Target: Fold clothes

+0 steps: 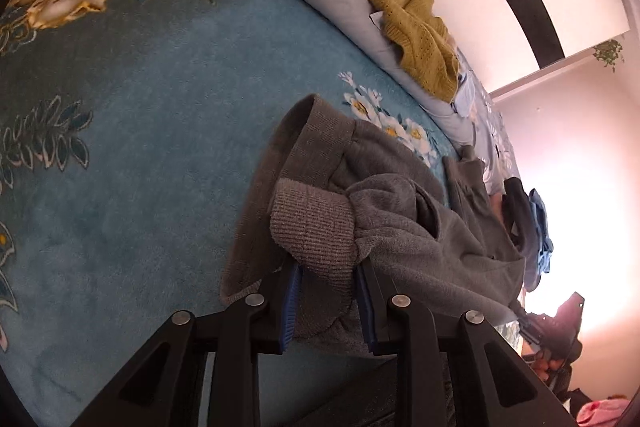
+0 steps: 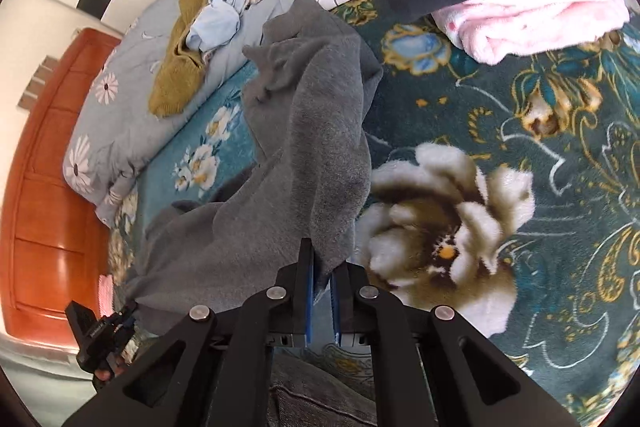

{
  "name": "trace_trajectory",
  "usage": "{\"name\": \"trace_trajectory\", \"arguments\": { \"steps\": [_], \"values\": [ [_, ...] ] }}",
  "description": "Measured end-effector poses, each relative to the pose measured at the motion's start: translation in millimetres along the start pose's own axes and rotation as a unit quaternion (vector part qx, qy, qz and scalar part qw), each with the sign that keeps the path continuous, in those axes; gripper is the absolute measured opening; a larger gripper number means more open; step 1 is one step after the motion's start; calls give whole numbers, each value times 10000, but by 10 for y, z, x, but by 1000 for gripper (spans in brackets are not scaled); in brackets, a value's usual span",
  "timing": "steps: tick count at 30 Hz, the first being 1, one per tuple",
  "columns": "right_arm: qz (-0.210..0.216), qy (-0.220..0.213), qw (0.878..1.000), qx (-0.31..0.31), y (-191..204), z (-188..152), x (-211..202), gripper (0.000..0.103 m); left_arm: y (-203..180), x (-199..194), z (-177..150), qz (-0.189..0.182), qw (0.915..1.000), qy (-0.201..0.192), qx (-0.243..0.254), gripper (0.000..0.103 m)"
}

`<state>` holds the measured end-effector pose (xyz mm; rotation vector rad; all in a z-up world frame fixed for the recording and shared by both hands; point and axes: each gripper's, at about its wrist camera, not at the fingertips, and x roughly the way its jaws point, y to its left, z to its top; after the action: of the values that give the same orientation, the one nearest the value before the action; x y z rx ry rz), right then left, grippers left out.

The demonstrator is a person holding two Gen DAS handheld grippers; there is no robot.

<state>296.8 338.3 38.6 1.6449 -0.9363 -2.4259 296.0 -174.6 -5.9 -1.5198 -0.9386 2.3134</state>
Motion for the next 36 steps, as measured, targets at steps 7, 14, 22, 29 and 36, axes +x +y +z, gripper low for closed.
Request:
{"name": "trace_trajectory", "arguments": {
  "steps": [7,14,22,29,36],
  "values": [
    [-324,-340,9943,-962,391,211,-269,36,-67,-126,269,-152,9995,-29,277,57],
    [-468,-485,9877,-1412,819,857,43,44,120,128,866,169,9998,-90,12,64],
    [-993,27,9814,-1645,1115,1713,1226,46,42,851,1120,302,9972,686,32,64],
    [-1515,434,9679,-1959,1158,2071,1870,53,-66,1057,1120,53,9956,922,138,62],
    [-1409,500,9738,-1716,1111,1982,1706,15,-150,1006,1111,-130,9966,782,221,17]
  ]
}}
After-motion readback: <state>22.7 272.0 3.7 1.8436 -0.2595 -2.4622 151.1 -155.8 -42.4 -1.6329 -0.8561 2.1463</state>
